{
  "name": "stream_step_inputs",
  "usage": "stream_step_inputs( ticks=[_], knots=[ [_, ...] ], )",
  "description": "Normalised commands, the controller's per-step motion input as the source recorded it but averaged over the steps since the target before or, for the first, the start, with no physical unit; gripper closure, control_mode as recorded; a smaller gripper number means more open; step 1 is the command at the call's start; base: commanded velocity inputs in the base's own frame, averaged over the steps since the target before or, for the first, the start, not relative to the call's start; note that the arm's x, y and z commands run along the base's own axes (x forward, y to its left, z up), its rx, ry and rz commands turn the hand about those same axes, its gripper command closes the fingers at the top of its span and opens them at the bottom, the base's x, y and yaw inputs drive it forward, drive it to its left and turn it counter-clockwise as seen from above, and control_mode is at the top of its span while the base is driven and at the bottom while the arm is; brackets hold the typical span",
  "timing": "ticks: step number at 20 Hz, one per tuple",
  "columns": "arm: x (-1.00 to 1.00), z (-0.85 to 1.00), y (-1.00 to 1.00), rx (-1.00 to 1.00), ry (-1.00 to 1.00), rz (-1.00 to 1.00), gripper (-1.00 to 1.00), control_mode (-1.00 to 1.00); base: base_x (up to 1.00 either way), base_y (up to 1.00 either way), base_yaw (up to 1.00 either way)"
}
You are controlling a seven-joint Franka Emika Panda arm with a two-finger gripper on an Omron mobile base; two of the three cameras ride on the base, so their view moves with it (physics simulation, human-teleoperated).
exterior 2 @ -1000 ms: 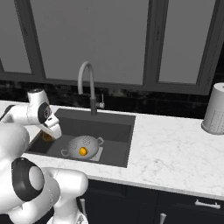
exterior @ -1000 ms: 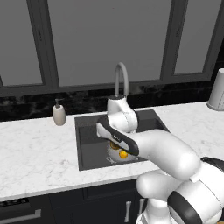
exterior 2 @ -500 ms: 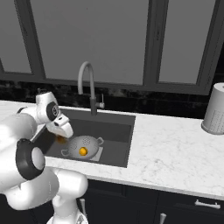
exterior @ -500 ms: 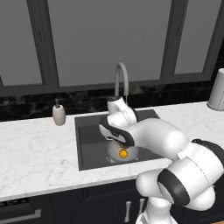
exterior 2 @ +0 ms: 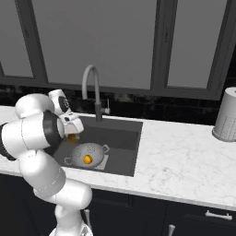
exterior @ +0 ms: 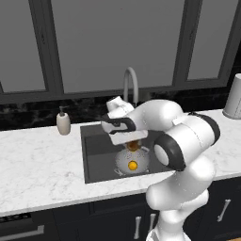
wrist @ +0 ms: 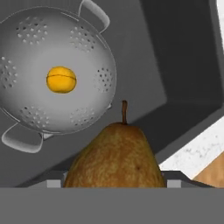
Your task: Put the colander in the sink, put the tangerine, pear in the colander, and turn on the sink faucet and pour water over the colander.
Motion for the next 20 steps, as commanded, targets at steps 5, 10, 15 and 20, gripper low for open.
stream_step_inputs(
  ticks=[5,10,15,20],
  knots=[
    [0.01,-0.46,0.0,0.0,0.0,0.08,1.0,-1.0,0.0,0.0,0.0],
    [0.0,-0.56,-0.07,0.0,0.0,0.05,1.0,-1.0,0.0,0.0,0.0],
    [0.2,-0.39,-0.25,0.03,0.01,0.03,1.0,-1.0,0.0,0.0,0.0],
    [0.34,-0.38,-0.11,0.0,0.02,0.01,1.0,-1.0,0.0,0.0,0.0]
  ],
)
